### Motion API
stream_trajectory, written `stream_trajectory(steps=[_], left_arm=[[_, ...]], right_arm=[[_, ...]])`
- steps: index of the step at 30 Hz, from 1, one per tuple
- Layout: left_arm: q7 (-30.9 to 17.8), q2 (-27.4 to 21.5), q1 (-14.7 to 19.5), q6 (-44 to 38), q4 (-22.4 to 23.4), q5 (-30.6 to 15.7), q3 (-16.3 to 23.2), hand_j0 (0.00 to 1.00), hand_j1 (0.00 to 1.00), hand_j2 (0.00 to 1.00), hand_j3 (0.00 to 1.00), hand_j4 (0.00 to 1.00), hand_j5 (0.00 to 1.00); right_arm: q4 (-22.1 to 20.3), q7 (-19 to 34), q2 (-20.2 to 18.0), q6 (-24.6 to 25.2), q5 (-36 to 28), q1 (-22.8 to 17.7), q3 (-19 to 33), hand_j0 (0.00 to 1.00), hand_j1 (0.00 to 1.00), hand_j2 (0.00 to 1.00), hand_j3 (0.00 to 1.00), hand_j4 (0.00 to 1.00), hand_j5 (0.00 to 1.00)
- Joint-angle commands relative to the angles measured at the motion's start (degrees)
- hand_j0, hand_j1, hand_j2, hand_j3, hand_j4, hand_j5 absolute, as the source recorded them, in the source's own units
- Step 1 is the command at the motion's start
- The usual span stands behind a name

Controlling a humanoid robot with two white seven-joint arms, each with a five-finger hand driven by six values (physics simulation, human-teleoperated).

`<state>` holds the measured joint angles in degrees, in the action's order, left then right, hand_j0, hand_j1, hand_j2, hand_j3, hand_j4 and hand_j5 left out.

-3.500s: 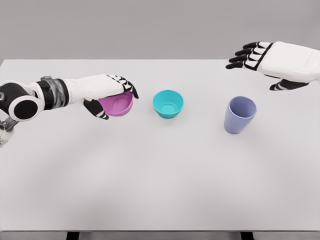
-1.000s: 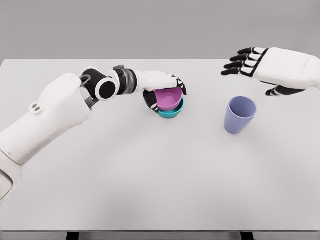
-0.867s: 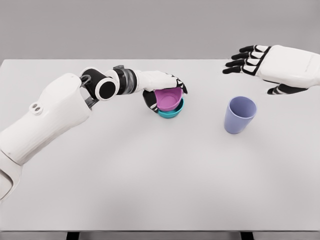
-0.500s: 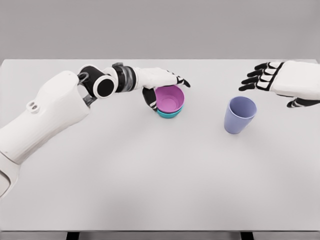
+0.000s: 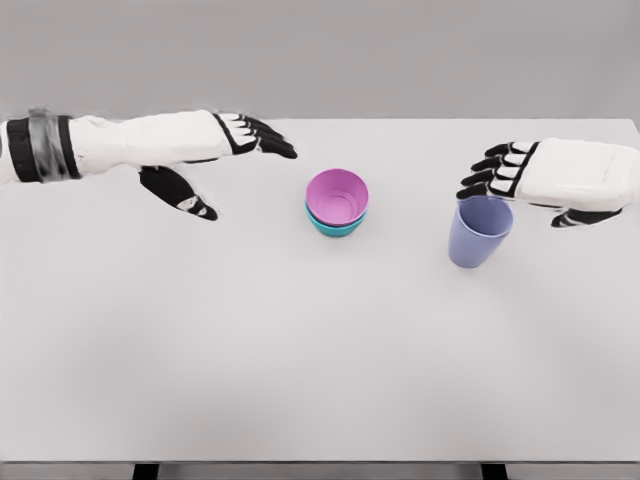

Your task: Stacking bowl and cup with both arms

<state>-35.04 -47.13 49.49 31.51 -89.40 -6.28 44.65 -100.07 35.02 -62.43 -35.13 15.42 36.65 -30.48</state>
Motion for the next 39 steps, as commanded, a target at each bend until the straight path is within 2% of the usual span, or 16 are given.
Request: stream_trajectory(steps=[1,2,4,5,6,9,12,17,24,39], left_arm=[[0.04,-6.3,-0.44,3.49,-0.25,-10.85,-3.34,1.0,1.0,1.0,1.0,1.0,1.0],[0.04,-8.93,-2.2,3.49,-0.25,-14.54,-3.61,1.0,1.0,1.0,1.0,1.0,1.0],[0.04,-10.61,-7.2,3.49,-0.6,-18.23,-3.78,1.0,1.0,1.0,1.0,1.0,1.0],[0.04,-10.87,-11.07,3.49,-0.25,-21.92,-5.8,1.0,1.0,1.0,1.0,1.0,1.0],[0.04,-10.87,-14.94,3.49,-0.43,-23.69,-7.9,1.0,1.0,1.0,1.0,1.0,1.0],[0.04,-10.87,-22.24,3.49,-0.43,-23.95,-15.11,1.0,1.0,1.0,1.0,1.0,1.0],[0.04,-10.79,-22.77,3.49,-0.34,-23.86,-15.82,1.0,1.0,1.0,1.0,1.0,1.0],[0.04,-10.35,-22.77,3.49,-0.34,-23.42,-15.82,1.0,1.0,1.0,1.0,1.0,1.0],[0.04,-9.91,-22.94,3.49,-0.34,-23.07,-15.82,1.0,1.0,1.0,1.0,1.0,1.0],[0.04,-9.38,-23.03,3.49,-0.16,-22.99,-15.91,1.0,1.0,1.0,1.0,1.0,1.0]], right_arm=[[0.32,-0.02,1.52,0.13,-0.12,0.26,-1.68,1.0,1.0,1.0,1.0,1.0,1.0],[0.49,-0.02,2.23,0.13,0.23,1.05,-4.32,1.0,1.0,1.0,1.0,1.0,1.0],[2.33,-0.02,3.63,0.13,2.25,2.29,-6.87,1.0,1.0,1.0,1.0,1.0,1.0],[3.22,-0.02,4.07,0.13,2.51,2.64,-7.31,1.0,1.0,1.0,1.0,1.0,1.0],[3.22,-0.02,4.07,0.13,2.51,2.64,-7.4,1.0,1.0,1.0,1.0,1.0,1.0],[3.83,-0.02,4.78,0.13,2.51,3.78,-8.02,1.0,1.0,1.0,1.0,1.0,1.0],[7.35,-0.02,6.1,0.13,2.86,5.63,-10.92,1.0,1.0,1.0,1.0,1.0,1.0],[8.14,-0.02,6.27,0.13,3.48,5.89,-11.8,1.0,1.0,1.0,1.0,1.0,1.0],[12.71,-0.02,8.47,0.13,3.92,8.35,-14.26,1.0,1.0,1.0,1.0,1.0,1.0],[15.87,-0.02,8.82,0.13,4.71,9.14,-16.28,1.0,1.0,1.0,1.0,1.0,1.0]])
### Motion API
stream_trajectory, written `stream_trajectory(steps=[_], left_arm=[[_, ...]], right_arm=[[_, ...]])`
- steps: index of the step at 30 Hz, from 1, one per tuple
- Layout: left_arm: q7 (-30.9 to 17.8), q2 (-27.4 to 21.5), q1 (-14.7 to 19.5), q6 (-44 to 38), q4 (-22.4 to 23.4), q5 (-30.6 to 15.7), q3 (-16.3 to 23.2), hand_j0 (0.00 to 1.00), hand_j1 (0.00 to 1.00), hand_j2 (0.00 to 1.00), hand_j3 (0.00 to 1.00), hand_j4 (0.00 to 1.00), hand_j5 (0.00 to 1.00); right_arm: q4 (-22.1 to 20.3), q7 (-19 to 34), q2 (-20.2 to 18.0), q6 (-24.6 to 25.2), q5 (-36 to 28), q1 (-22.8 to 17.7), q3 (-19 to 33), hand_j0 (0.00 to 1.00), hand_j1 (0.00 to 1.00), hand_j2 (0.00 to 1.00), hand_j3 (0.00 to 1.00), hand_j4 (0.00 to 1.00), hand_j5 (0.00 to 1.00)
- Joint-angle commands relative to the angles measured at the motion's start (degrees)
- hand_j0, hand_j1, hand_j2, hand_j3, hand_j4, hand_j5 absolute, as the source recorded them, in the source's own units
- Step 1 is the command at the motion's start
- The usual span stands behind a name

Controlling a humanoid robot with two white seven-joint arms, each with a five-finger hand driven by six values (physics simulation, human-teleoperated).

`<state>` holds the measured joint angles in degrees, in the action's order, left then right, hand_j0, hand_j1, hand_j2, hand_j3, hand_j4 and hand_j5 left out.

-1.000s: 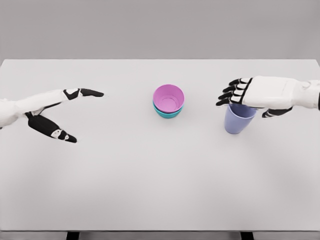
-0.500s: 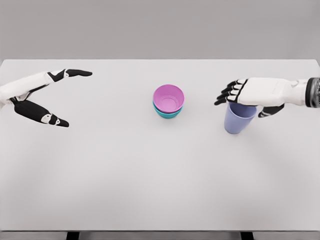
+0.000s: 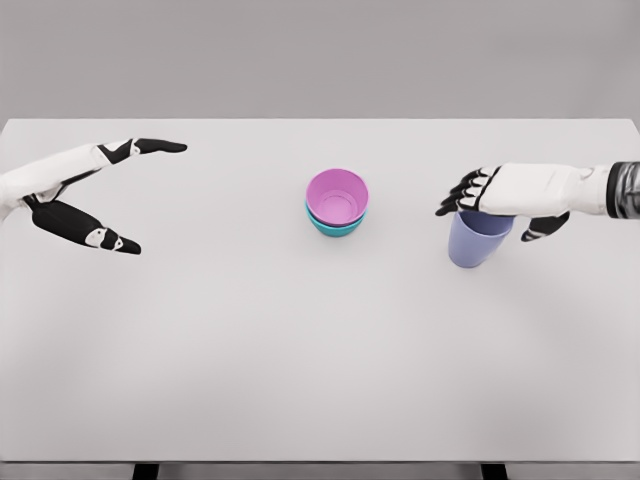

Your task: Stacking bowl and cup with both arms

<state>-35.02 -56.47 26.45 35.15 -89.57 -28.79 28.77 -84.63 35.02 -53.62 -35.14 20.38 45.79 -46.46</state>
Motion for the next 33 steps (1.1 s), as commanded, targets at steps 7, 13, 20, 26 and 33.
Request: stream_trajectory(steps=[7,13,20,26,33], left_arm=[[0.02,0.04,0.0,-0.15,0.1,-0.48,-0.03,1.0,1.0,1.0,1.0,1.0,1.0],[0.02,0.04,0.0,-0.15,0.1,-0.48,-0.03,1.0,1.0,1.0,1.0,1.0,1.0],[0.02,0.04,-0.09,-0.15,0.28,-0.48,-0.03,1.0,1.0,1.0,1.0,1.0,1.0],[0.02,0.04,-0.09,-0.15,0.36,-0.48,-0.03,1.0,1.0,1.0,1.0,1.0,1.0],[0.02,0.04,-0.09,-0.15,0.28,-0.48,-0.03,1.0,1.0,1.0,1.0,1.0,1.0]], right_arm=[[1.48,-0.02,1.06,0.14,0.37,0.62,-1.08,0.99,0.99,0.99,0.99,0.99,0.99],[1.04,-0.02,1.32,0.14,0.37,0.79,-1.52,0.8,0.8,0.8,0.8,0.8,0.8],[1.13,-0.02,1.94,0.14,-0.34,1.84,-1.96,0.71,0.71,0.71,0.71,0.71,0.71],[1.22,-0.02,3.25,0.14,-0.42,3.78,-1.79,0.72,0.72,0.72,0.72,0.72,0.72],[1.39,-0.02,4.92,0.14,-0.34,5.36,-1.61,0.72,0.72,0.72,0.72,0.72,0.72]])
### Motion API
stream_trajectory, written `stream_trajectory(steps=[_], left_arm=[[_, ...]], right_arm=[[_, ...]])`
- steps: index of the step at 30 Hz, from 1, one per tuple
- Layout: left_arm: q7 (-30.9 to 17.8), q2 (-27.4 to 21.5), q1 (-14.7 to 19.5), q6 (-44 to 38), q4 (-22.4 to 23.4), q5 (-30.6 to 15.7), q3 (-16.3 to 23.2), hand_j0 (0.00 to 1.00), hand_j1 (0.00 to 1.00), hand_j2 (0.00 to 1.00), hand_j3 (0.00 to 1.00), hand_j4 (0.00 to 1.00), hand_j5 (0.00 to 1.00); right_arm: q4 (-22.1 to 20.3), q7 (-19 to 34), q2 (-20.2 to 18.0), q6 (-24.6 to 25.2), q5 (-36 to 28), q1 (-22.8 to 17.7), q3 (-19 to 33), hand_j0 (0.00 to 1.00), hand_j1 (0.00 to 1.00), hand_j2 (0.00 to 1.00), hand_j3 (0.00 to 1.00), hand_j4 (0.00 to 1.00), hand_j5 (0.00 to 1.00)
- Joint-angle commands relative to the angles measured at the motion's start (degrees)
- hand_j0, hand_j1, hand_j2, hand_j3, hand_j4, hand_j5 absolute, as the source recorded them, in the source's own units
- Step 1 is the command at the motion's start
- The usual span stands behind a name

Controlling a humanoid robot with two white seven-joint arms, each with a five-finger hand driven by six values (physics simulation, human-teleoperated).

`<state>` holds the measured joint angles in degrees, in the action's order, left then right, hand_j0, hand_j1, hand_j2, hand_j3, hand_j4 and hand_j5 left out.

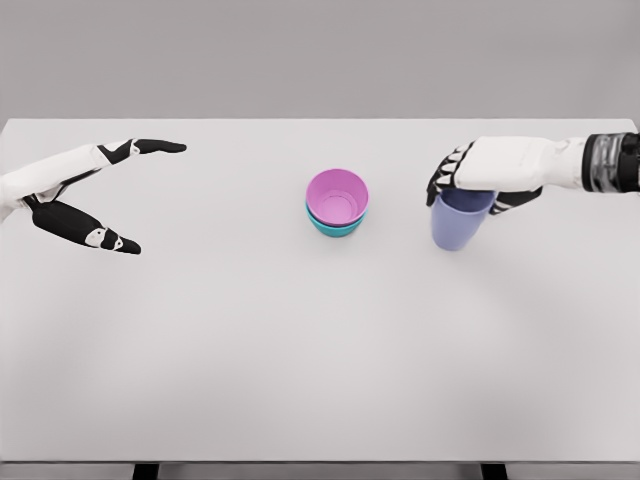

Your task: Stacking bowl and cup with both arms

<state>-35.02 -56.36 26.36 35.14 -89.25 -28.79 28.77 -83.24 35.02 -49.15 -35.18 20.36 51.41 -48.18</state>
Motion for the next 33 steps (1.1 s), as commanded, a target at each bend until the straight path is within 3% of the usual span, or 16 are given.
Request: stream_trajectory(steps=[1,24,33], left_arm=[[0.02,-0.06,0.0,-0.14,-0.05,-0.48,-0.03,1.0,1.0,1.0,1.0,1.0,1.0],[0.02,-0.06,0.0,-0.14,0.04,-0.48,-0.03,1.0,1.0,1.0,1.0,1.0,1.0],[0.02,-0.06,0.0,-0.14,0.04,-0.3,-0.03,1.0,1.0,1.0,1.0,1.0,1.0]], right_arm=[[0.1,-0.02,0.73,0.18,-0.24,0.09,0.11,0.72,0.72,0.72,0.72,0.72,0.72],[1.33,-0.02,9.52,0.18,-0.24,6.68,0.55,0.68,0.68,0.68,0.68,0.68,0.68],[1.94,-0.02,14.79,0.18,0.38,8.53,0.02,0.68,0.68,0.68,0.68,0.68,0.68]])
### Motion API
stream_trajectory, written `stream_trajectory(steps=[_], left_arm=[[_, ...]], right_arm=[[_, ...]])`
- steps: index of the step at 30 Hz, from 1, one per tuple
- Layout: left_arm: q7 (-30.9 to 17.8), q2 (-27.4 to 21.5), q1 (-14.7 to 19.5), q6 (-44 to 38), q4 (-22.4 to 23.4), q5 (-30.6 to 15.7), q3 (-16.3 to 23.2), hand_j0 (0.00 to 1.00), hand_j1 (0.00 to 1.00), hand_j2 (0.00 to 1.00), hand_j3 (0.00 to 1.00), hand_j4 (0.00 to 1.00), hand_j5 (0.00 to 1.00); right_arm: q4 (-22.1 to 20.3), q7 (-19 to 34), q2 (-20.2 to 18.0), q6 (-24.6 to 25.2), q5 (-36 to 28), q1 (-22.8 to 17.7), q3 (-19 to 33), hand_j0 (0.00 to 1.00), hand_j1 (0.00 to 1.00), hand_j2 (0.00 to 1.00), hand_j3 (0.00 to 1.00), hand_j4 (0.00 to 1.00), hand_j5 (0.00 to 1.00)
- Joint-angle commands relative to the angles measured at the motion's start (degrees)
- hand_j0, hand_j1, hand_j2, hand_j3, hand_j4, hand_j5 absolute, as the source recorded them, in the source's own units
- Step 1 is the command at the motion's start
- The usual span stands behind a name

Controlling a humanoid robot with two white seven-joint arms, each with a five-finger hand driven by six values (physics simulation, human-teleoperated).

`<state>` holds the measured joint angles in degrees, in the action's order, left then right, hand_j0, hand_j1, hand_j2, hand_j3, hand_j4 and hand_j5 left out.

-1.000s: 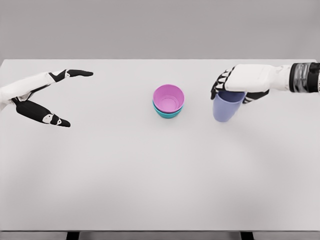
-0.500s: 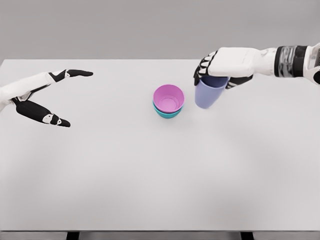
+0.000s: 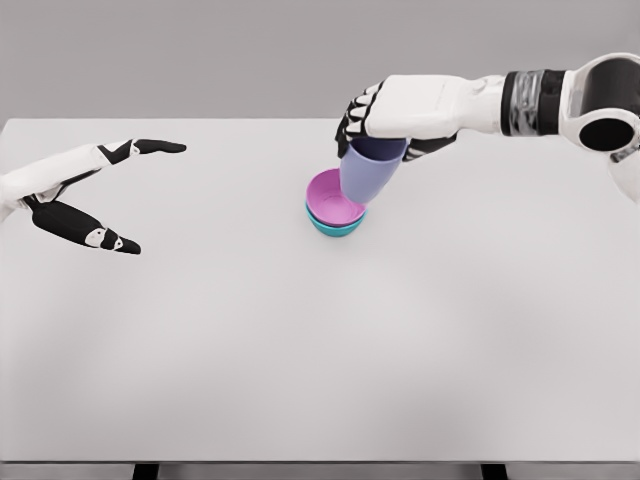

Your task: Stacking bowl and cup with both arms

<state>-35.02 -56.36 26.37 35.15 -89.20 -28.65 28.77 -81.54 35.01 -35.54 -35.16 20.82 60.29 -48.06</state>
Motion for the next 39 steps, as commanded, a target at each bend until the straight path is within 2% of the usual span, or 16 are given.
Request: stream_trajectory(steps=[1,6,9,10,15,21,22,24,25,32,35,37,38,39], left_arm=[[0.02,-0.06,0.0,-0.15,-0.01,-0.53,-0.02,1.0,1.0,1.0,1.0,1.0,1.0],[0.02,-0.06,0.0,-0.15,-0.01,-0.44,-0.02,1.0,1.0,1.0,1.0,1.0,1.0],[0.02,-0.06,0.0,-0.15,-0.01,-0.53,-0.02,1.0,1.0,1.0,1.0,1.0,1.0],[0.02,-0.06,0.0,-0.15,-0.01,-0.44,-0.02,1.0,1.0,1.0,1.0,1.0,1.0],[0.02,-0.06,0.0,-0.15,-0.01,-0.53,-0.02,1.0,1.0,1.0,1.0,1.0,1.0],[0.02,-0.06,-0.18,-0.15,-0.01,-0.44,-0.02,1.0,1.0,1.0,1.0,1.0,1.0],[0.02,-0.06,-0.26,-0.15,-0.01,-0.44,-0.02,1.0,1.0,1.0,1.0,1.0,1.0],[0.02,-0.06,-0.26,-0.15,-0.01,-0.44,-0.02,1.0,1.0,1.0,1.0,1.0,1.0],[0.02,-0.06,-0.26,-0.15,-0.01,-0.53,-0.02,1.0,1.0,1.0,1.0,1.0,1.0],[0.02,-0.06,-0.26,-0.15,-0.01,-0.44,-0.02,1.0,1.0,1.0,1.0,1.0,1.0],[0.02,-0.06,-0.26,-0.15,-0.01,-0.53,-0.02,1.0,1.0,1.0,1.0,1.0,1.0],[0.02,-0.06,-0.26,-0.15,-0.01,-0.44,-0.02,1.0,1.0,1.0,1.0,1.0,1.0],[0.02,-0.06,-0.26,-0.15,-0.01,-0.44,-0.02,1.0,1.0,1.0,1.0,1.0,1.0],[0.02,-0.15,-0.26,-0.15,-0.01,-0.53,-0.02,1.0,1.0,1.0,1.0,1.0,1.0]], right_arm=[[1.03,-0.01,2.05,0.16,-0.08,0.17,-0.28,0.68,0.68,0.68,0.68,0.68,0.68],[4.37,-0.01,4.34,0.16,-0.08,0.62,-1.16,0.67,0.67,0.67,0.67,0.67,0.67],[7.88,-0.01,4.69,0.16,0.01,0.88,-3.53,0.67,0.67,0.67,0.67,0.67,0.67],[9.03,-0.01,5.83,0.16,0.01,0.97,-4.06,0.67,0.67,0.67,0.67,0.67,0.67],[9.21,-0.01,7.68,0.16,-0.17,1.49,-5.64,0.69,0.69,0.69,0.69,0.69,0.69],[9.82,-0.01,7.59,0.16,-0.08,1.67,-5.64,0.7,0.7,0.7,0.7,0.7,0.7],[9.74,-0.01,7.59,0.16,-0.08,1.85,-5.64,0.72,0.72,0.72,0.72,0.72,0.72],[9.47,-0.01,7.59,0.16,0.09,1.85,-5.64,0.95,0.95,0.95,0.95,0.95,0.95],[9.47,-0.01,7.59,0.16,0.09,1.93,-5.64,0.97,0.97,0.97,0.97,0.97,0.97],[9.3,-0.01,7.42,0.16,0.71,2.99,-4.77,1.0,1.0,1.0,1.0,1.0,1.0],[8.15,-0.01,5.4,0.16,0.45,3.08,-3.8,1.0,1.0,1.0,1.0,1.0,1.0],[5.34,-0.01,0.31,0.16,0.18,2.2,0.5,1.0,1.0,1.0,1.0,1.0,1.0],[4.2,-0.01,-3.65,0.16,0.18,0.88,1.74,1.0,1.0,1.0,1.0,1.0,1.0],[3.93,-0.01,-6.02,0.16,0.1,-0.78,3.22,1.0,1.0,1.0,1.0,1.0,1.0]])
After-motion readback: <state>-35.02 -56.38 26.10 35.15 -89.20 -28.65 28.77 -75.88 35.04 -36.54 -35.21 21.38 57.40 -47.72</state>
